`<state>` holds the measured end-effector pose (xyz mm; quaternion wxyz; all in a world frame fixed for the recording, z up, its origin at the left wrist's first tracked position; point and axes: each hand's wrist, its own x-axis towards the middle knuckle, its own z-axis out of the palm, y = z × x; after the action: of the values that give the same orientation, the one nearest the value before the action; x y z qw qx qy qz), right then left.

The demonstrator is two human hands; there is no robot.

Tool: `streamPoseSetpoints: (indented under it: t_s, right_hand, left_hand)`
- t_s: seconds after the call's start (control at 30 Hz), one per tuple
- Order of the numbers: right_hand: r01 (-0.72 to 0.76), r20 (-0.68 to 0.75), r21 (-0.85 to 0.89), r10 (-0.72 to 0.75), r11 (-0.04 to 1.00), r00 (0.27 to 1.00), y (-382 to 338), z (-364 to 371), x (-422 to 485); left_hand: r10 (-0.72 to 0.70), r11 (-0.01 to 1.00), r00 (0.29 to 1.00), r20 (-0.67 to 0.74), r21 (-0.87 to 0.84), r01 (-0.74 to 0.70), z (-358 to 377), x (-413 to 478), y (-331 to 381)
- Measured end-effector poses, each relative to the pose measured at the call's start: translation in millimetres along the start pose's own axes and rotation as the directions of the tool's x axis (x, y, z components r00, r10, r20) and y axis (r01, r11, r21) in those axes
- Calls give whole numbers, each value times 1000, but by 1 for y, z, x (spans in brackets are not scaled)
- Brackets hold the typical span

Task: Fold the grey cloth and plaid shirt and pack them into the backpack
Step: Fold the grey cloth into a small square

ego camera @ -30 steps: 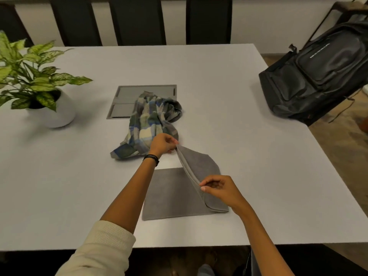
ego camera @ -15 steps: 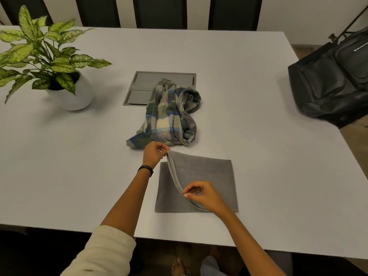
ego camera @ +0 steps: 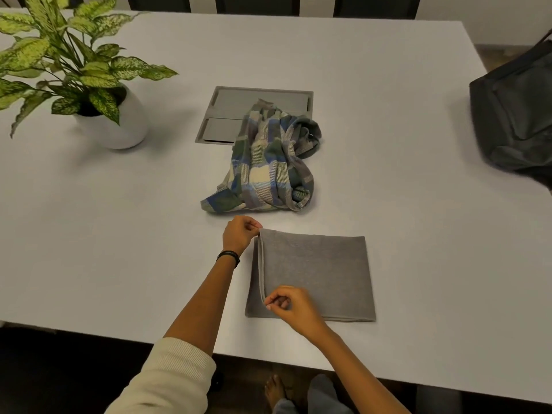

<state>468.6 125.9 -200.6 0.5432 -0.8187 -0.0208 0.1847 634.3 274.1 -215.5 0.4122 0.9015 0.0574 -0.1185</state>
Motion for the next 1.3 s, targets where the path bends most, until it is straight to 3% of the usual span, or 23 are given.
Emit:
streamPoseSetpoints:
  t_s: [0.37, 0.87, 1.17, 1.3]
  right_hand:
    - [-46, 87, -36, 49, 998, 995, 17, 20, 16]
    - [-115, 79, -129, 126, 985, 989, 33, 44, 27]
    - [-129, 198, -180, 164, 975, 966, 34, 41, 28]
    - [-110, 253, -156, 147, 982, 956, 30, 33, 25]
  left_hand:
    - [-54, 999, 998, -21, 7, 54, 15, 6, -26]
    - [-76, 997, 994, -77, -24, 74, 26, 2, -37]
    - [-94, 993, 995, -29, -75, 91, 28, -4, -33]
    - [-22, 1000, 994, -111, -12, 21, 31, -21, -20]
